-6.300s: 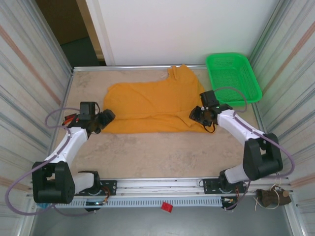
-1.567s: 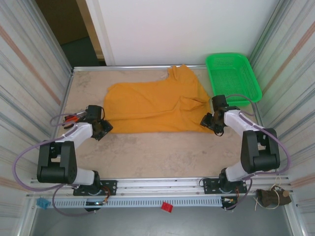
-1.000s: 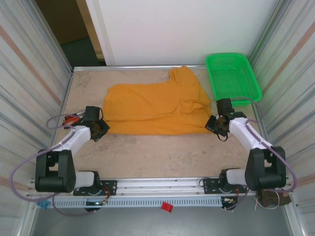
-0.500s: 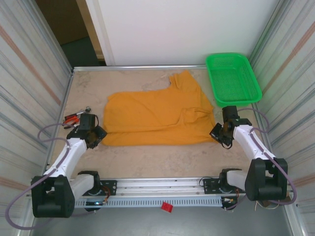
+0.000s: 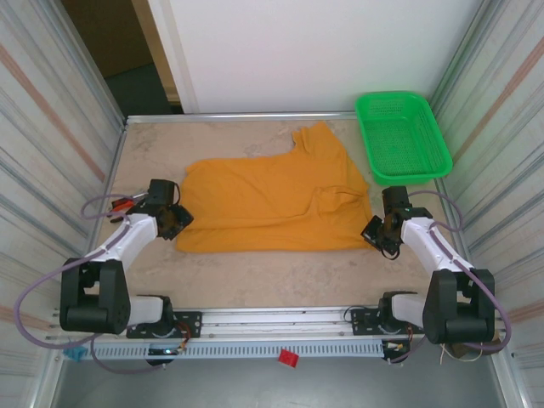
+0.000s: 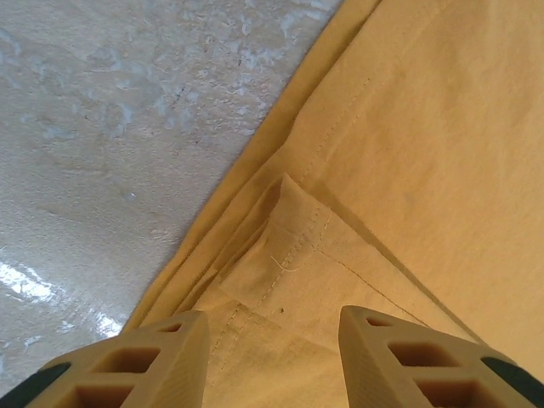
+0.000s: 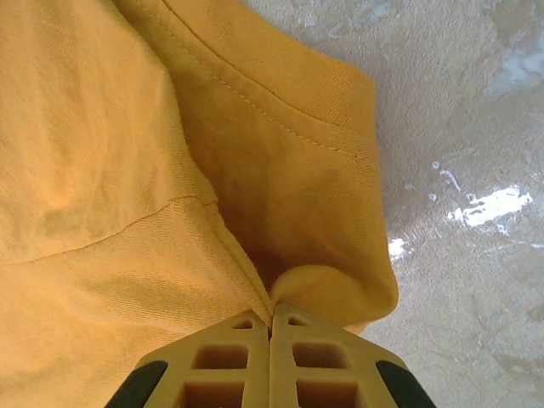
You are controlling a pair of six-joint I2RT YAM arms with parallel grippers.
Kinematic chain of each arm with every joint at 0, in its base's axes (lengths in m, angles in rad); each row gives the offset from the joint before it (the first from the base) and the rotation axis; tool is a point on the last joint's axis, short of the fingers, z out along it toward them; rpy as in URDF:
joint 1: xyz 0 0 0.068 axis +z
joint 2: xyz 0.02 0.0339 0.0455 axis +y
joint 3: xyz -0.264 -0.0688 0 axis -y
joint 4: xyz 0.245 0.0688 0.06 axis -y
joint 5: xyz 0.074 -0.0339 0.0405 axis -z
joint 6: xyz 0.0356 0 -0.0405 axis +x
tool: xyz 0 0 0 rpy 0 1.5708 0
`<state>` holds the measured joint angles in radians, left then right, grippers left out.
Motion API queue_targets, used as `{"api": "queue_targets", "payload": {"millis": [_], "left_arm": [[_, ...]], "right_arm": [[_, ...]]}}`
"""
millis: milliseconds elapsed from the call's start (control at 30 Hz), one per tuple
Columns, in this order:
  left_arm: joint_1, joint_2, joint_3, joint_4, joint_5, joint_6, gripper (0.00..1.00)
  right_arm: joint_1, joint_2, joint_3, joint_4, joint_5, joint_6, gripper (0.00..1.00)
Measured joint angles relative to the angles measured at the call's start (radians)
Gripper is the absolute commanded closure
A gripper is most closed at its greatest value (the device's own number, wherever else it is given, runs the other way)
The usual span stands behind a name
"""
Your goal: Fold the inside-out t-shirt
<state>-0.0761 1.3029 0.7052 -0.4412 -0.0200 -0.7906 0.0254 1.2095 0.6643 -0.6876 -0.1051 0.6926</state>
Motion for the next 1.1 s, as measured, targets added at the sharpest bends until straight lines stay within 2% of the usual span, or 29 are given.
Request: {"api": "queue_targets", "payload": {"millis": [367,400,533,567,1033,1067,1100], "left_arm": [[0.0,0.096,0.0,0.046,-0.016,0.004,0.66],[0.0,0.102,0.0,0.051,-0.018,0.005,0.7],[0.0,0.125,-0.001,0.075,-0.028,0.01,0.99],[0.0,0.129,-0.001,0.08,-0.029,0.014,1.0],[0.003,0.095,0.052,0.077,-0.034,0.039,1.0],[0.003,0.093,0.057,0.076,-0.034,0.04,0.98],[0.003,0.092,0.058,0.076,-0.034,0.043,0.89]], "right_arm": [[0.0,0.0,-0.001,0.006,0.0,0.0,1.0],[0.0,0.0,-0.001,0.006,0.0,0.0,1.0],[0.0,0.0,-0.001,0.006,0.0,0.0,1.0],[0.0,0.0,-0.001,0.006,0.0,0.0,1.0],[0.0,0.0,-0.005,0.006,0.004,0.0,1.0],[0.0,0.0,-0.007,0.006,0.005,0.0,1.0],[0.0,0.0,-0.01,0.006,0.005,0.0,1.0]]}}
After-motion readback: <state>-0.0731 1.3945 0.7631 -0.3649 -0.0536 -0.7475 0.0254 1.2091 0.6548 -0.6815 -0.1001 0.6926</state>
